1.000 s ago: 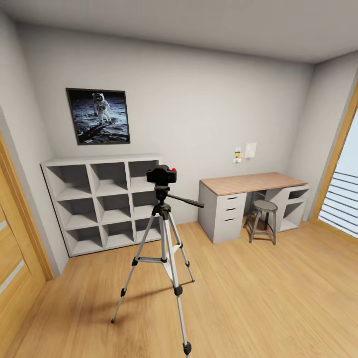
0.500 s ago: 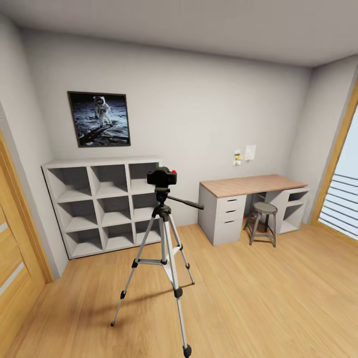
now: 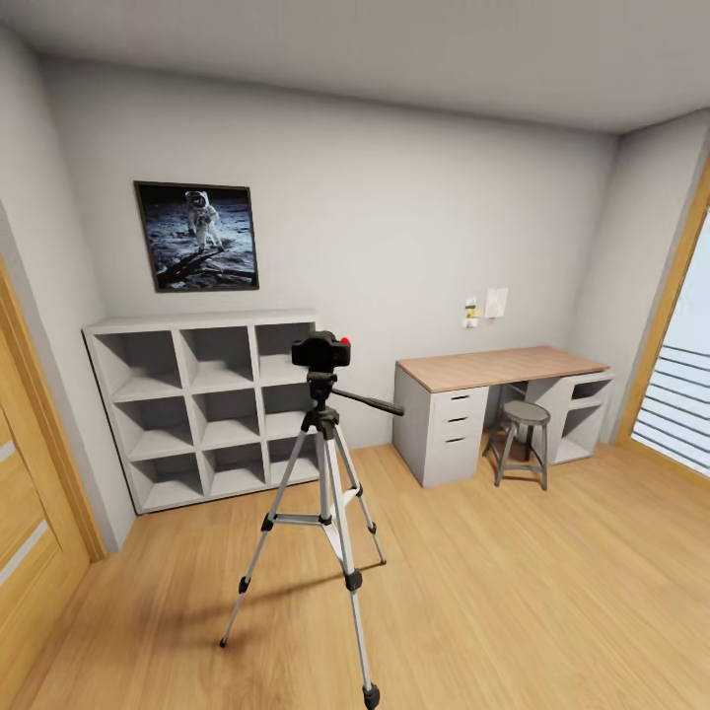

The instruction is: Attach the digital camera to the camera tripod in the bedroom.

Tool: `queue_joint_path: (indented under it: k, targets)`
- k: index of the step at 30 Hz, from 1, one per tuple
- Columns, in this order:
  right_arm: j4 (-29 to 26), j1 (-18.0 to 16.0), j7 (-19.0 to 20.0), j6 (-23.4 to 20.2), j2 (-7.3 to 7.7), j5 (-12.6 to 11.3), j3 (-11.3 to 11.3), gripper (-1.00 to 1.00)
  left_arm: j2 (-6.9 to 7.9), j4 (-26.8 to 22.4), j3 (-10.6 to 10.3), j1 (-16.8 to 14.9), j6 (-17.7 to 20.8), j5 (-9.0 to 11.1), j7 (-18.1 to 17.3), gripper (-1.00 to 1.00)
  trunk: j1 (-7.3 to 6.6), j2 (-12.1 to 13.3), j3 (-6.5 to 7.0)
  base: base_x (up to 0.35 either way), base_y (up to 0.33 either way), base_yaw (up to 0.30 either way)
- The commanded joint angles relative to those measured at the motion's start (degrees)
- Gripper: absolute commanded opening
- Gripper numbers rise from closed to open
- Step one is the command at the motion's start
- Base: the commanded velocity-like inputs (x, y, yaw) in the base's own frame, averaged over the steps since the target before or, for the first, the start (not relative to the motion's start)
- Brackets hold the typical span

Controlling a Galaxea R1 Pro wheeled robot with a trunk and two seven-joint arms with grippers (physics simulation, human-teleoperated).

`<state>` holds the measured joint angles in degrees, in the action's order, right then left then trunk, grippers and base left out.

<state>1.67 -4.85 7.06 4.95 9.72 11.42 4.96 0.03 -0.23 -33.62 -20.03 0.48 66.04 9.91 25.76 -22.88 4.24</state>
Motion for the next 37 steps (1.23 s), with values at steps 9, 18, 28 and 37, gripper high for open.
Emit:
queue_joint_path:
  k: [9, 18, 28, 37]
  targets:
    - [0.18, -0.03, 0.07, 0.18, 0.00, 0.51, 0.49, 1.00, 0.00, -0.03, -0.48, -0.01, 0.05, 0.41, 0.20, 1.00, 0.02, -0.04, -0.02, 0.000, 0.000, 0.000]
    - [0.18, -0.04, 0.06, 0.40, 0.02, 0.54, 0.51, 1.00, 0.02, 0.01, -0.48, -0.01, 0.05, 0.41, 0.20, 1.00, 0.02, -0.04, -0.02, 0.000, 0.000, 0.000]
    - [0.18, -0.05, 0.06, 0.57, -0.16, 0.36, 0.78, 1.00, -0.05, -0.02, -0.48, -0.01, 0.05, 0.41, 0.20, 1.00, 0.02, -0.04, -0.02, 0.000, 0.000, 0.000]
    - [0.18, -0.07, 0.14, 0.58, -4.51, 0.20, 0.84, 1.00, 0.02, -0.02, -0.48, -0.01, 0.05, 0.41, 0.20, 1.00, 0.02, -0.04, -0.02, 0.000, 0.000, 0.000]
